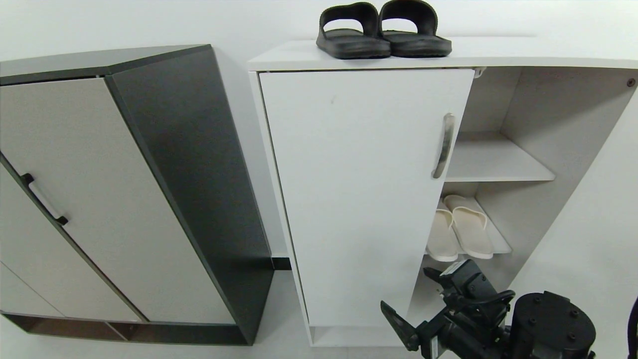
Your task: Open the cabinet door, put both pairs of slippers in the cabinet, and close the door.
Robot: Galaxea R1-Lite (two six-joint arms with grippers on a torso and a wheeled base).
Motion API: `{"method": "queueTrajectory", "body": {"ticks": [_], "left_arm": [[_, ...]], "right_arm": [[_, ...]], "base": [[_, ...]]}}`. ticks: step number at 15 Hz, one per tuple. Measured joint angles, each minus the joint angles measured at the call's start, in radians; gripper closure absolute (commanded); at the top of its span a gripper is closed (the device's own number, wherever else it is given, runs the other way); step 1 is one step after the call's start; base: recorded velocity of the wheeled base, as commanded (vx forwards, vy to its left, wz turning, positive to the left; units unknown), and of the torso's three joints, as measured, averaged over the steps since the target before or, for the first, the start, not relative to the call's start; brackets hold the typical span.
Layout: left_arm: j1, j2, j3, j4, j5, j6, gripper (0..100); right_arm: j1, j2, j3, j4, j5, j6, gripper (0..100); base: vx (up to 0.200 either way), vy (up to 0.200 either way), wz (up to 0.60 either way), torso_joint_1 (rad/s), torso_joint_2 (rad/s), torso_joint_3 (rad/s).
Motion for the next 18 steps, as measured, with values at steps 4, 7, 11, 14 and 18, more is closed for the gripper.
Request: {"method": "queueTrajectory", "body": {"ticks": [4, 7, 11, 14, 18], "left_arm": [[-0.001, 0.0, 0.0, 0.001, 0.0, 0.0, 100], [0.0, 0.0, -0.001, -0.002, 0.0, 0.0, 100], [0.0, 0.001, 0.0, 0.0, 0.0, 0.0, 100], [0.0, 0.001, 0.0, 0.0, 0.0, 0.0, 100], [0.0, 0.001, 0.0, 0.0, 0.0, 0.0, 100]], "right_arm": [[0.001, 0.005, 0.002, -0.001, 0.001, 0.001, 0], [0.002, 0.007, 0.003, -0.001, 0.001, 0.001, 0], [0.0, 0.007, 0.005, 0.0, -0.003, 0.001, 0], [0.0, 0.007, 0.005, 0.0, -0.002, 0.001, 0], [0.0, 0.007, 0.005, 0.0, -0.002, 0.001, 0]], "base": [[0.0, 0.0, 0.0, 0.01, -0.16, -0.25], [0.0, 0.0, 0.0, 0.04, -0.51, -0.365], [0.0, 0.0, 0.0, 0.111, -0.47, -0.35], [0.0, 0.0, 0.0, 0.139, -0.47, -0.331], [0.0, 0.0, 0.0, 0.165, -0.48, -0.319]]}}
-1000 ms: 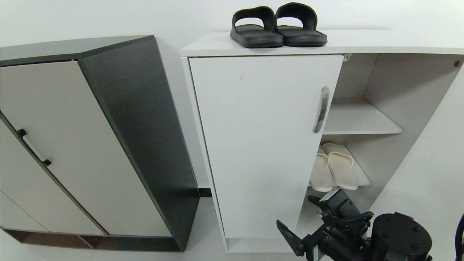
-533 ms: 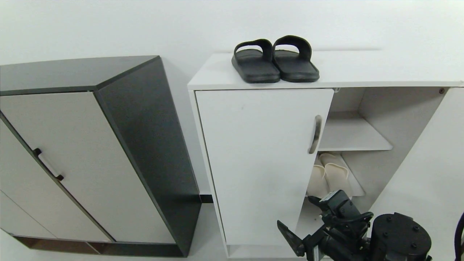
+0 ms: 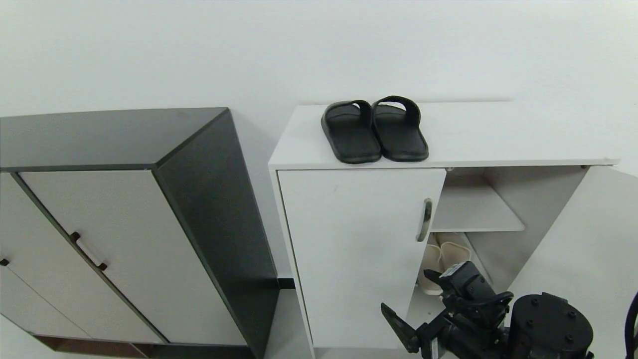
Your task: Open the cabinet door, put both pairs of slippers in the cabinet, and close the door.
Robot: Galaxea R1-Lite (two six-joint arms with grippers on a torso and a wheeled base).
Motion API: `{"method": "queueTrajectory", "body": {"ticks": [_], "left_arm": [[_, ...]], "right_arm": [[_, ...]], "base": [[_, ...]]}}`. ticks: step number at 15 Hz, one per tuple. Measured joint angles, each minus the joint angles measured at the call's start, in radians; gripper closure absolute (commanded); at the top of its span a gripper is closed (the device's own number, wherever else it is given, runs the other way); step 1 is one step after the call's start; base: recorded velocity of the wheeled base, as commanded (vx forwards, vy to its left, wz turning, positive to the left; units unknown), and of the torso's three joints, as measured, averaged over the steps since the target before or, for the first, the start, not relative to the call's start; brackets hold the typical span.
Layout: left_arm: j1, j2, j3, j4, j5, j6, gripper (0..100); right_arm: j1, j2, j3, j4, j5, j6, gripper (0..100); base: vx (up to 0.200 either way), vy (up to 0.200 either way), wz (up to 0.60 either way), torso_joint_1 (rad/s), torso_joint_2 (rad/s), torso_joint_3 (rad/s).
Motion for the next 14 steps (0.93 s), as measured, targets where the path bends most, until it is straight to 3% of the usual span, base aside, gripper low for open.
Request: {"method": "queueTrajectory", "body": {"ticks": [14], "left_arm": [[0.0, 0.0, 0.0, 0.0, 0.0, 0.0, 100]], "right_arm": [[-0.003, -0.001, 0.001, 0.0, 0.0, -0.001, 0]], "base": [[0.0, 0.0, 0.0, 0.219, -0.54, -0.316]]}}
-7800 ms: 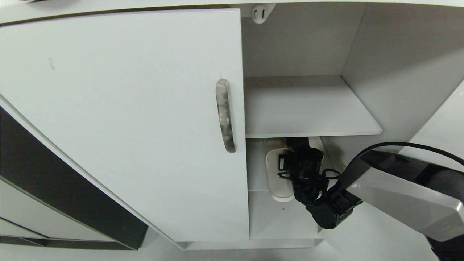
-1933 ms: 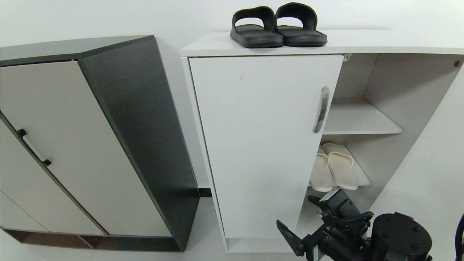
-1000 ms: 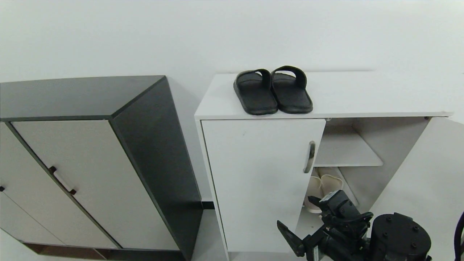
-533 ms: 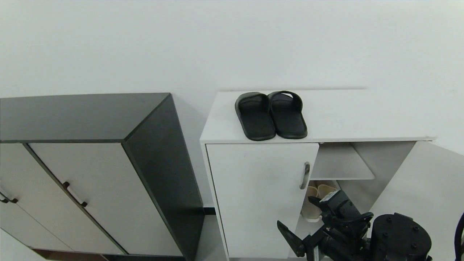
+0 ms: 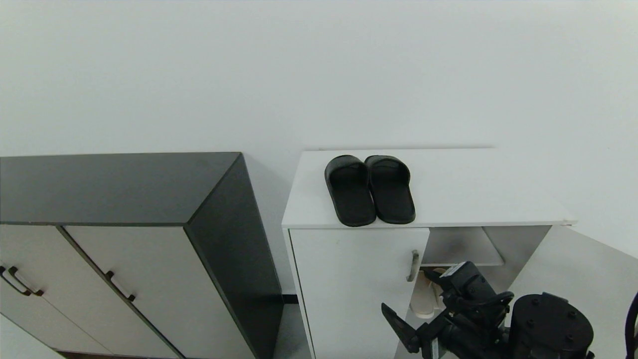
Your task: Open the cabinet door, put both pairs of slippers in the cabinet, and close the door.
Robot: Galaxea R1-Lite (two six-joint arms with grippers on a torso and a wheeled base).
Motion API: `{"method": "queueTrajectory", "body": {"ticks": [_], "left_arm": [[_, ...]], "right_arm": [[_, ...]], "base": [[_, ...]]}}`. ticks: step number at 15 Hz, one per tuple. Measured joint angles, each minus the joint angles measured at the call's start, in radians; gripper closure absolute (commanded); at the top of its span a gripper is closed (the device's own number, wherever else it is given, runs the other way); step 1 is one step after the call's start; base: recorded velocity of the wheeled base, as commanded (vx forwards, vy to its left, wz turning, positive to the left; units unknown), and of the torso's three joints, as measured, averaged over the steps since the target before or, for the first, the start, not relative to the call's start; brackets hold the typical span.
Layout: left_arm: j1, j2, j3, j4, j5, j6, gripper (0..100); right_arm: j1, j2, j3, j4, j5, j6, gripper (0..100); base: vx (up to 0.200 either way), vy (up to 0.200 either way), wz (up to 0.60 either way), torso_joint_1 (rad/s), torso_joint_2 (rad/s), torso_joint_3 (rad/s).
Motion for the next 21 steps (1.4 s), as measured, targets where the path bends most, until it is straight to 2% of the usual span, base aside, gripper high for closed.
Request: {"method": "queueTrajectory", "body": {"ticks": [5, 6, 10, 12, 14, 18, 21], "left_arm": [[0.0, 0.0, 0.0, 0.0, 0.0, 0.0, 100], [0.0, 0.0, 0.0, 0.0, 0.0, 0.0, 100], [0.001, 0.0, 0.0, 0.0, 0.0, 0.001, 100], [0.0, 0.0, 0.0, 0.0, 0.0, 0.002, 100], [0.0, 0.0, 0.0, 0.0, 0.0, 0.002, 100], [0.0, 0.0, 0.0, 0.0, 0.0, 0.002, 100], [0.0, 0.0, 0.0, 0.0, -0.001, 0.003, 100]], "right_arm": [[-0.006, -0.011, -0.02, 0.026, -0.037, -0.006, 0], [-0.005, -0.027, -0.045, 0.14, -0.063, 0.008, 0], [0.028, -0.18, -0.282, 0.818, -0.202, 0.191, 0], [0.064, -0.255, -0.422, 1.034, -0.28, 0.301, 0], [0.089, -0.294, -0.515, 1.083, -0.354, 0.351, 0], [0.098, -0.295, -0.581, 1.083, -0.363, 0.355, 0], [0.096, -0.262, -0.602, 1.066, -0.362, 0.357, 0]], "base": [[0.0, 0.0, 0.0, 0.064, -0.14, -0.075], [0.0, 0.0, 0.0, 0.0, 0.0, 0.0], [0.0, 0.0, 0.0, 0.0, 0.0, 0.0], [0.0, 0.0, 0.0, 0.0, 0.0, 0.0], [0.0, 0.0, 0.0, 0.0, 0.0, 0.0], [0.0, 0.0, 0.0, 0.0, 0.0, 0.0], [0.2, 0.0, 0.0, -0.004, 0.0, 0.002]]}}
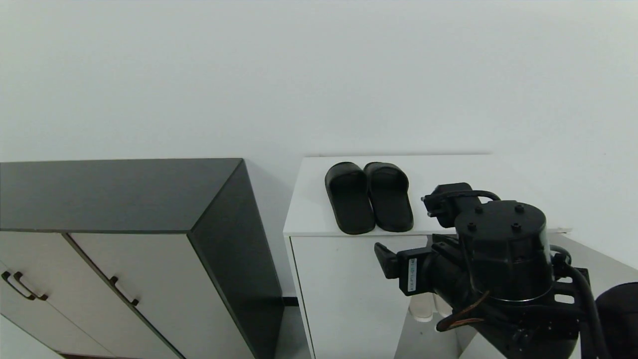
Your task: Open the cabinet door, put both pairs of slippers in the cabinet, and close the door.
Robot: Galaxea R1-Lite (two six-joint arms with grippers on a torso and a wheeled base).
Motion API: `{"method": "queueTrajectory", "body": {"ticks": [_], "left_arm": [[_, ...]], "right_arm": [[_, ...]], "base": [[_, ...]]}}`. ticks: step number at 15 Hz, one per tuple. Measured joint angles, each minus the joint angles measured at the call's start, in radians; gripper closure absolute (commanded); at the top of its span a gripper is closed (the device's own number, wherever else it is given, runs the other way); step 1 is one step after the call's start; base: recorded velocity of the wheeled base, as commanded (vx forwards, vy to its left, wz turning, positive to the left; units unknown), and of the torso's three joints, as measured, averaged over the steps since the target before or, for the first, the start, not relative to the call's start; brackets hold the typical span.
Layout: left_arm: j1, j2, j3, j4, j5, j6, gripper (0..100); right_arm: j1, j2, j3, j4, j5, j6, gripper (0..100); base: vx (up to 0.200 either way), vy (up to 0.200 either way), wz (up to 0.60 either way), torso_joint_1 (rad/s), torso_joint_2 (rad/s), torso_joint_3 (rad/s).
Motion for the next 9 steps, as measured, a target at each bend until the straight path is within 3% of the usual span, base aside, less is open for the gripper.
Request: {"method": "queueTrajectory", "body": {"ticks": [5, 9], "left_arm": [[0.0, 0.0, 0.0, 0.0, -0.001, 0.0, 100], [0.0, 0.0, 0.0, 0.0, -0.001, -0.001, 100]], "right_arm": [[-0.032, 0.073, -0.014, -0.089, 0.002, -0.006, 0], [-0.047, 0.128, -0.048, -0.089, 0.01, -0.008, 0]], "base": [[0.2, 0.0, 0.0, 0.006, 0.0, 0.0], [0.0, 0.0, 0.0, 0.0, 0.0, 0.0]]}}
